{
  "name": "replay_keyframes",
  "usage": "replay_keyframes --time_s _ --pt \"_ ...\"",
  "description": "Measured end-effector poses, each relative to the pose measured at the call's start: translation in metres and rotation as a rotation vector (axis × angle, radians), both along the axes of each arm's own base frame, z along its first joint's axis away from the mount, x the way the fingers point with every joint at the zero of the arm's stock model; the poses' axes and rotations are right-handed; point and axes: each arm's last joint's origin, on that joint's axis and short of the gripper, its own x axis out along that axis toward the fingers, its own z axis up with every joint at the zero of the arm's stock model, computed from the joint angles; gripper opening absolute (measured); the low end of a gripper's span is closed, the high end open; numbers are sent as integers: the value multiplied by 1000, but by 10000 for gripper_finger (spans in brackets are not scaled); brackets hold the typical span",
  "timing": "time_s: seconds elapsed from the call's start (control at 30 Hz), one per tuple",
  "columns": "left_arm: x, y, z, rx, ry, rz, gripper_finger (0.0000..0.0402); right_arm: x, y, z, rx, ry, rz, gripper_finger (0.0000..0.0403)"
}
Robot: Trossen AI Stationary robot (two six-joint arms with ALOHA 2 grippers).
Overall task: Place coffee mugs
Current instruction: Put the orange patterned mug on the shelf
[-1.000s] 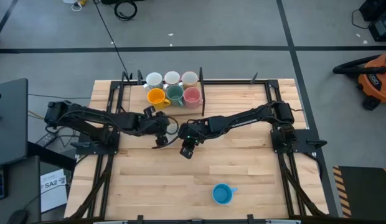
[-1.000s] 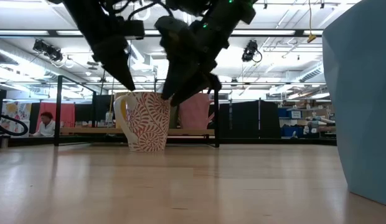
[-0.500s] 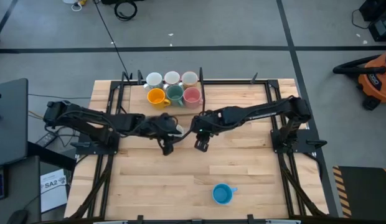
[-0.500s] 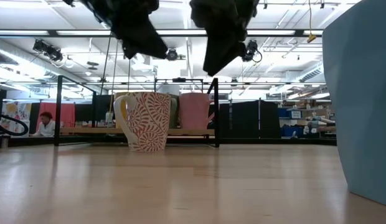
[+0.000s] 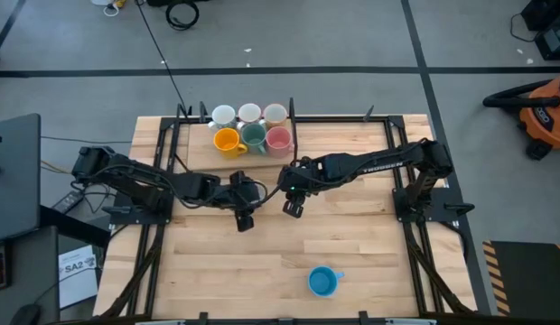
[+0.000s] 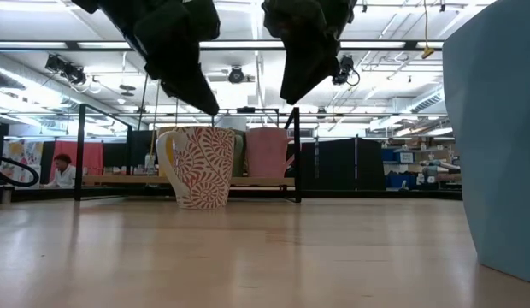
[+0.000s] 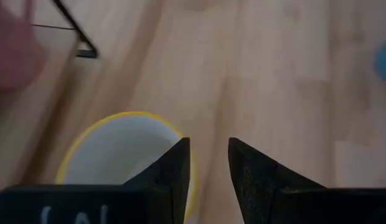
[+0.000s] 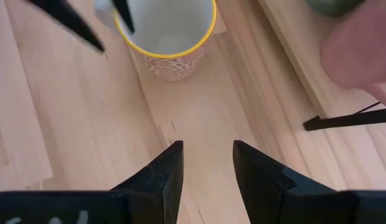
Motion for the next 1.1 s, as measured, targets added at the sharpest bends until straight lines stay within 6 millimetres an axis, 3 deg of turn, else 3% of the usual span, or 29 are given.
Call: replay_keyframes --time_s 0.73,1.1 --pt "6 -1 -28 45 143 18 113 2 0 0 2 -18 1 145" --pt "5 0 -28 47 152 19 29 2 0 0 2 -20 1 145"
